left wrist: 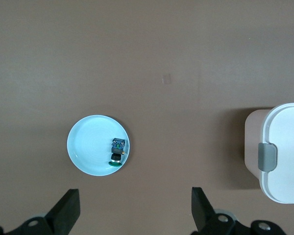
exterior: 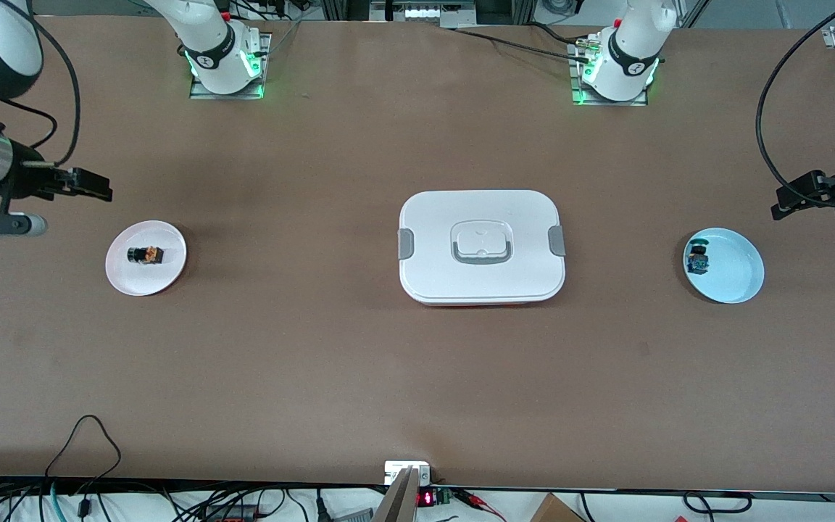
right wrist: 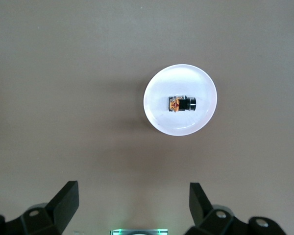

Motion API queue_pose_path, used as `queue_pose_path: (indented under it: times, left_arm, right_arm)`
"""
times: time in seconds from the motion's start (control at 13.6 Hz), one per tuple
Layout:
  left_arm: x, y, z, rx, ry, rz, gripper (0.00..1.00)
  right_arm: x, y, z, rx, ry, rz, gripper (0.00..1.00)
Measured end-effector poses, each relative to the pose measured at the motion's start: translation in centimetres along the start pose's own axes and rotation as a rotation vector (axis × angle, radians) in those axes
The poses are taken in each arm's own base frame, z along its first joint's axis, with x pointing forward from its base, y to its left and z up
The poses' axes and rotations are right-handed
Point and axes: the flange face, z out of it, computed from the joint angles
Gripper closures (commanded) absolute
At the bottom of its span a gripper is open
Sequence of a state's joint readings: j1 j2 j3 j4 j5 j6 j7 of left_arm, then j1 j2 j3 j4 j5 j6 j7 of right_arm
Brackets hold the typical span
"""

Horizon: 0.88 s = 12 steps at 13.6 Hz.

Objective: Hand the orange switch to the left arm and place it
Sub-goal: 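Move the right gripper toward the orange switch on the white plate, then lower the right gripper around the orange switch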

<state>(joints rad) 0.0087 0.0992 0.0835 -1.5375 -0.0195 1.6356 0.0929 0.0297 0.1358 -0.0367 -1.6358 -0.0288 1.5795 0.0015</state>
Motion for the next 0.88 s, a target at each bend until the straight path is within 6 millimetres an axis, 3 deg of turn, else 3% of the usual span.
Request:
queue_pose_path:
  times: [0.29,0.51,0.88]
  left_arm:
    - [0.0,-0.1,0.0,0.000,0.000,-0.002,0.00]
    - [0.0,-0.2,0.0,0.000,-0.001,-0.003,0.00]
    - [0.0,-0.3,0.0,0.000,-0.002,-0.004,0.00]
  right_arm:
    - [2.8,2.3,3.0,-0.010,0.026,0.037,0.00]
    - [5.0,4.8,6.5,-0.007,0.020,0.071,0.00]
    - [7.5,5.0,10.3,-0.010,0.028,0.072,0.00]
